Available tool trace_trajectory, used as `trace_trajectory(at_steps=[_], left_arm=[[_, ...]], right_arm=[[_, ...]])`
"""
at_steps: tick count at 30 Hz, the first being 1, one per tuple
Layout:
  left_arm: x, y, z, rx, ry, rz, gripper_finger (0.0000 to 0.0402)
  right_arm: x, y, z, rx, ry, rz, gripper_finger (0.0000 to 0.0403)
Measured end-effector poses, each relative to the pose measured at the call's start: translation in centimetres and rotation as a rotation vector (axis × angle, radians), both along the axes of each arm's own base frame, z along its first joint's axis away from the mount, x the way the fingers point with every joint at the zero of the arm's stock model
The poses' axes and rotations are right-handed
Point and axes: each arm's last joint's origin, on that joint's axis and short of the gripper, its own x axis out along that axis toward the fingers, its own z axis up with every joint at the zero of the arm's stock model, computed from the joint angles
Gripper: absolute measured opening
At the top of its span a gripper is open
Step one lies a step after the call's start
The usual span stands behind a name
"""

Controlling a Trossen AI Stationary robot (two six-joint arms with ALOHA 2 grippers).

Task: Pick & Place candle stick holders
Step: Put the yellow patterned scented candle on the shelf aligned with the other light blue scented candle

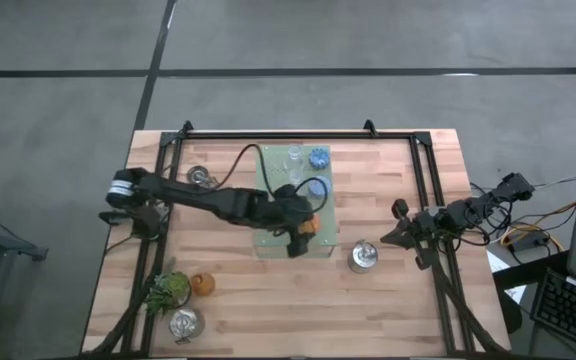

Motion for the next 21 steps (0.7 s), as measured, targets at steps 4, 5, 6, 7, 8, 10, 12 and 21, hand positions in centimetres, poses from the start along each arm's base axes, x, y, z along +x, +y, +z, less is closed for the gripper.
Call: trace_trajectory(at_steps=[4,5,6,7,8,10,12,21], left_arm=[[1.5,0.1,0.3,0.015,-0.017,-0.007,0.0314],[1.7,0.1,0.4,0.018,-0.019,-0.011,0.0314],[1.9,0.0,0.5,0.019,-0.022,-0.016,0.0314],[2.1,0.0,0.5,0.019,-0.026,-0.017,0.0314],[2.3,0.0,0.5,0.019,-0.026,-0.017,0.0314],[2.4,0.2,0.4,0.018,-0.021,-0.016,0.0314],[2.4,0.4,0.2,0.018,-0.013,-0.010,0.0314],[2.5,0.5,0.0,0.025,-0.005,-0.016,0.0319]], right_arm=[[0.0,0.0,0.0,0.000,0.000,-0.001,0.0009],[0.0,0.0,0.0,0.000,0.000,-0.001,0.0009],[0.0,0.0,0.0,0.000,0.000,0.000,0.0009],[0.0,0.0,0.0,0.000,0.000,-0.001,0.0009],[0.0,0.0,0.0,0.000,0.000,-0.001,0.0009],[0.0,0.0,0.0,0.000,0.000,0.000,0.0009],[0.0,0.0,0.0,0.000,0.000,-0.001,0.0009],[0.0,0.0,0.0,0.000,0.000,-0.001,0.0009]])
